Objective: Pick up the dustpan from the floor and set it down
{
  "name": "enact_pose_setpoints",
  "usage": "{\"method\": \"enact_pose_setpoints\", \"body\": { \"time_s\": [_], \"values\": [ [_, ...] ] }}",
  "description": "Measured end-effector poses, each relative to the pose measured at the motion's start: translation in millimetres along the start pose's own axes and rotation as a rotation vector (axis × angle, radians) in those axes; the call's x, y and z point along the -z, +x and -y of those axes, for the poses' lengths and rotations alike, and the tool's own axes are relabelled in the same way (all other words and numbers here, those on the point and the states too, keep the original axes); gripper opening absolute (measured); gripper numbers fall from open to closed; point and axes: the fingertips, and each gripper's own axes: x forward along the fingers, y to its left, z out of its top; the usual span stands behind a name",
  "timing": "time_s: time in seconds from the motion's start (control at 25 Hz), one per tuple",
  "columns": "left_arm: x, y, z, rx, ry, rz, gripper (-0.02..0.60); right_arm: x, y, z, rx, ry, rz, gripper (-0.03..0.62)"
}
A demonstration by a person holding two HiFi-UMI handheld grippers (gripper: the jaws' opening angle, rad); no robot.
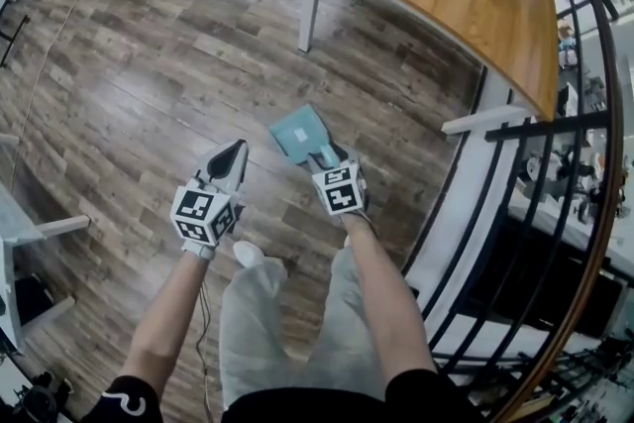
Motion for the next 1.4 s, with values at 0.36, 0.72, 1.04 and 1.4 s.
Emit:
{"method": "enact_pose_setpoints", "body": {
  "time_s": [0.36, 0.72, 1.04, 1.4],
  "values": [
    [9.5, 14.2, 0.5, 0.011, -0.024, -0.018, -0.002, 1.9, 5.2, 9.3, 0.058, -0.025, -0.001, 0.094],
    [4.9, 13.7, 0.7, 0.004, -0.016, -0.026, -0.002, 1.8, 2.3, 11.6, 0.084, -0.049, 0.005, 0.089],
    [-7.5, 11.7, -2.5, -0.026, -0.011, -0.022, -0.002, -6.5, -6.8, 17.9, 0.072, -0.054, -0.002, 0.089],
    [-45.7, 2.5, 10.3, -0.063, -0.026, 0.009, -0.002, -37.1, -48.5, 25.3, 0.047, -0.036, -0.006, 0.089]
  ]
}}
